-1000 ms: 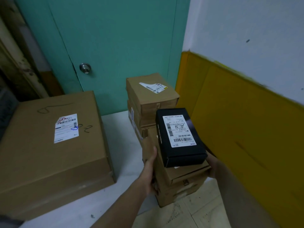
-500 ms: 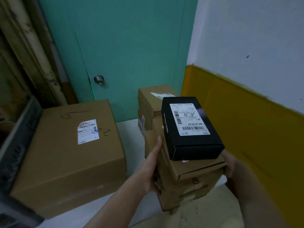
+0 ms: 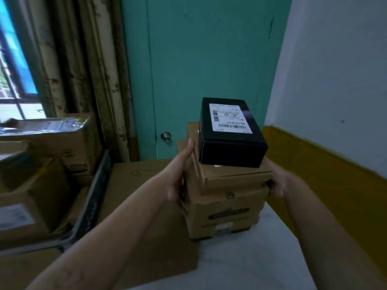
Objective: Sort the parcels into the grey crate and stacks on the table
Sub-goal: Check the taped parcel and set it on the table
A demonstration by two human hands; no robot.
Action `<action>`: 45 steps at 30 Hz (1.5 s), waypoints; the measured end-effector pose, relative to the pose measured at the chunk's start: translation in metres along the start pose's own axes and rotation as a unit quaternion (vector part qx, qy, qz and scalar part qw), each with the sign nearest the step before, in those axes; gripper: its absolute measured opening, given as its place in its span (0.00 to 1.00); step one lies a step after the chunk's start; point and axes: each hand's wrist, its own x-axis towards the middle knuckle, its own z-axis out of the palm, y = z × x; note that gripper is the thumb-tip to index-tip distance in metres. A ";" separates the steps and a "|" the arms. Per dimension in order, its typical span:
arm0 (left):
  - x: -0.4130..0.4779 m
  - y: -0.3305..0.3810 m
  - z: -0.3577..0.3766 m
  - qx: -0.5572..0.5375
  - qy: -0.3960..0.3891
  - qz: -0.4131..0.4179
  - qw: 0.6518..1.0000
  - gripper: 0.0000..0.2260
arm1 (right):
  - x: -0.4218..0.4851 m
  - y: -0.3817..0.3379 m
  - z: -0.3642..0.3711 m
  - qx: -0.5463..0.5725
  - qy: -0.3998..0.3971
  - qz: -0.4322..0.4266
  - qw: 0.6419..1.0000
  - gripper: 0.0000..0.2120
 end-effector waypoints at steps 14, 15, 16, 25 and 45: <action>-0.009 -0.002 -0.134 -0.115 0.130 0.122 0.977 0.27 | 0.054 -0.027 0.183 -0.062 -0.131 0.100 0.984 0.44; -0.009 -0.003 -0.137 -0.124 0.133 0.127 0.975 0.28 | 0.055 -0.027 0.186 -0.063 -0.136 0.101 0.984 0.44; -0.009 -0.006 -0.139 -0.125 0.136 0.139 0.973 0.30 | 0.057 -0.025 0.188 -0.064 -0.150 0.102 0.981 0.46; 0.001 -0.143 -0.125 0.105 0.468 0.137 0.867 0.41 | 0.051 0.091 0.145 -0.096 0.047 -0.162 0.981 0.34; 0.094 -0.203 -0.163 0.533 0.461 0.104 0.702 0.39 | 0.120 0.181 0.169 -0.360 0.009 -0.192 0.913 0.34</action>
